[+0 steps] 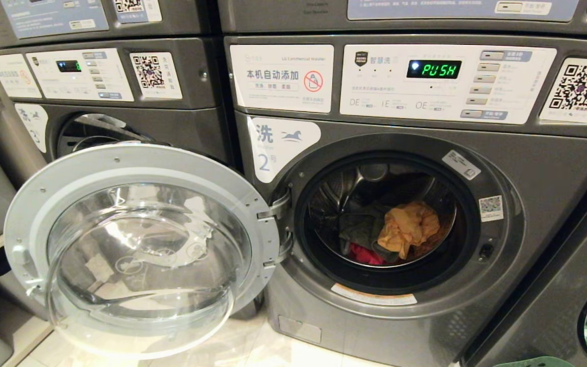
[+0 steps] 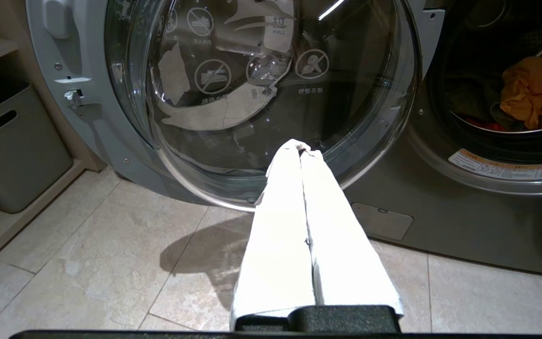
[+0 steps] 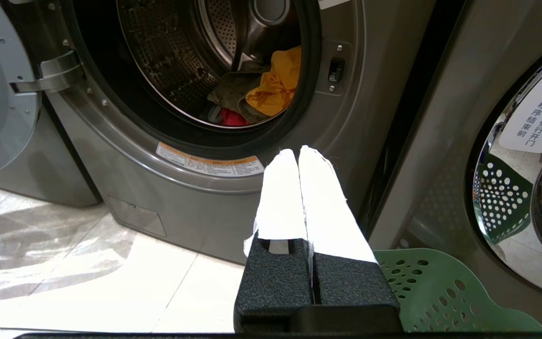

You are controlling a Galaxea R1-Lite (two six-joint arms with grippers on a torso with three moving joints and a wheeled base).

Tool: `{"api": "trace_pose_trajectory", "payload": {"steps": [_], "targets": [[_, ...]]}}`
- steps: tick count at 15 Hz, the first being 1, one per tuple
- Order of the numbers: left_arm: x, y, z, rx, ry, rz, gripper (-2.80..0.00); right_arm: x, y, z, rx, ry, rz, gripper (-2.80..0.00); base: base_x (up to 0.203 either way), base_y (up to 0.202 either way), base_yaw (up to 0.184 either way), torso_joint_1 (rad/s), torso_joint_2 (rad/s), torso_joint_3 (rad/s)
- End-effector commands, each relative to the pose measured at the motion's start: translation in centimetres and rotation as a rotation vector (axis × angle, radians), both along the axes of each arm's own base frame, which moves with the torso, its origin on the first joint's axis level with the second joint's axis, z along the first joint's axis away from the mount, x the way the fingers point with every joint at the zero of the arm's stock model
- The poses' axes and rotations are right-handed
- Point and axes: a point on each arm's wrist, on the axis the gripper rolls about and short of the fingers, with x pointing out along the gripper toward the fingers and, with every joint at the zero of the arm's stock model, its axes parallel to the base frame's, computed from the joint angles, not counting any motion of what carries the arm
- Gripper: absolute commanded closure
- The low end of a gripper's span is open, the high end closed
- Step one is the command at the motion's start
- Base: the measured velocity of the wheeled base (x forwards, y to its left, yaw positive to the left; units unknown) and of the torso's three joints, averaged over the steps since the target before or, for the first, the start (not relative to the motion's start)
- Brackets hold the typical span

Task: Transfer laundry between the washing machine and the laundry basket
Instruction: Pick a cloth and place it into the basket

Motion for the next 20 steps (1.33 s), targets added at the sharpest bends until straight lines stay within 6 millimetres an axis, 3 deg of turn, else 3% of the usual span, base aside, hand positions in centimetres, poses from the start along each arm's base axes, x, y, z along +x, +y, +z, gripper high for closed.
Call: {"api": "trace_pose_trajectory", "payload": {"steps": [1,10,20], "targets": [[0.01,0.00,0.00,-0.001,0.001,0.000,0.00,0.01,0.00,0.00,0.000,0.002,0.001,0.00,0.000,0.000,0.000,0.000,0.00,0.000],[0.01,0.00,0.00,-0.001,0.002,0.000,0.00,0.01,0.00,0.02,0.000,0.001,0.001,0.00,0.000,0.000,0.000,0.000,0.00,-0.009],[0.01,0.00,-0.02,0.001,0.003,0.000,0.00,0.02,0.00,-0.02,0.000,0.002,0.001,0.00,0.000,0.000,0.000,0.003,0.00,-0.184]]}}
